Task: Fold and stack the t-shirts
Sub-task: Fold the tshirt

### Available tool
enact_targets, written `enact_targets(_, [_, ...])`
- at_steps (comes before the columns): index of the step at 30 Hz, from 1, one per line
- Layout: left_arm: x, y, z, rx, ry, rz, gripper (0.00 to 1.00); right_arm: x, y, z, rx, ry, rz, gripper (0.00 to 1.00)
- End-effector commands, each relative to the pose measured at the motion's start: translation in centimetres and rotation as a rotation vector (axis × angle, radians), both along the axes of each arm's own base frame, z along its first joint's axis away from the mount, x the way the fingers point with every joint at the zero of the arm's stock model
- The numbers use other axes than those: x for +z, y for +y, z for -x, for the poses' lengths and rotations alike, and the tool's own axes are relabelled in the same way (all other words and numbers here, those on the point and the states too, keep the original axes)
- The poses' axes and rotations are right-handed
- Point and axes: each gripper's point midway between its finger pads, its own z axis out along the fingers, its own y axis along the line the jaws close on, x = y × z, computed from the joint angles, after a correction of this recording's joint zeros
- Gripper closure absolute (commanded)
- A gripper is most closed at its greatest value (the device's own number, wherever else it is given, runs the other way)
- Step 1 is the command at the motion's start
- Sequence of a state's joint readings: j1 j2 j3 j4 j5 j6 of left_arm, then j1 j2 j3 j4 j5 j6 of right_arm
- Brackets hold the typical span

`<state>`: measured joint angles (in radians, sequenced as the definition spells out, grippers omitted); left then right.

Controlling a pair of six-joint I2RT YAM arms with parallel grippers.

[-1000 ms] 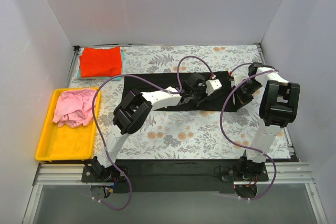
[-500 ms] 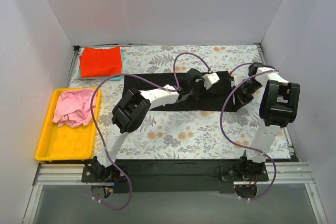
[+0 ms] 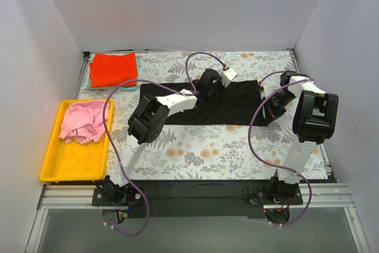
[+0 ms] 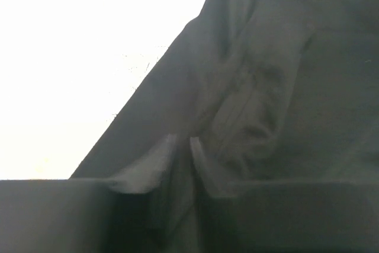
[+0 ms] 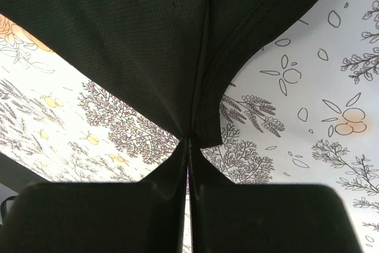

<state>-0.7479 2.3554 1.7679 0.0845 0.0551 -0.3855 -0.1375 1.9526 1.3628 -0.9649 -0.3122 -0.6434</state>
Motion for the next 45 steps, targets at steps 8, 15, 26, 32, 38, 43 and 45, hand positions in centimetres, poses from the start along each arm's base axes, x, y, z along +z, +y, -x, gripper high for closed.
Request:
enact_targets(8, [7.4,3.6,-2.0,0.114,-0.076,0.07,0.37,1.0,-1.0,-1.5,0.002,-0.049,0.04,0.99])
enact_targets(15, [13.3,11.3,1.1,0.101,0.08,0.126,0.37,0.2,-4.4,-6.8,0.001,-0.117,0.191,0.99])
enact_targets(26, [8.2,21.0,11.4,-0.057,0.37,-0.092,0.44,4.2,-10.4,-24.1,-0.135,-0.453,0.449,0.99])
enact_targets(32, [3.8,21.1,16.6,-0.094,0.348,-0.274,0.47,9.1,-7.7,-24.4,-0.156,-0.595,0.384,0.5])
enact_targets(38, [1.2,18.4,18.9,-0.134,0.327,-0.398,0.48,15.1,-6.5,-23.2,-0.182,-0.697,0.321,0.46])
enact_targets(43, [-0.9,17.0,19.5,-0.13,0.359,-0.447,0.52,17.2,-5.5,-21.7,-0.18,-0.717,0.277,0.44])
enact_targets(45, [-1.5,16.9,19.6,-0.142,0.369,-0.467,0.53,17.1,-4.8,-20.5,-0.175,-0.695,0.247,0.44])
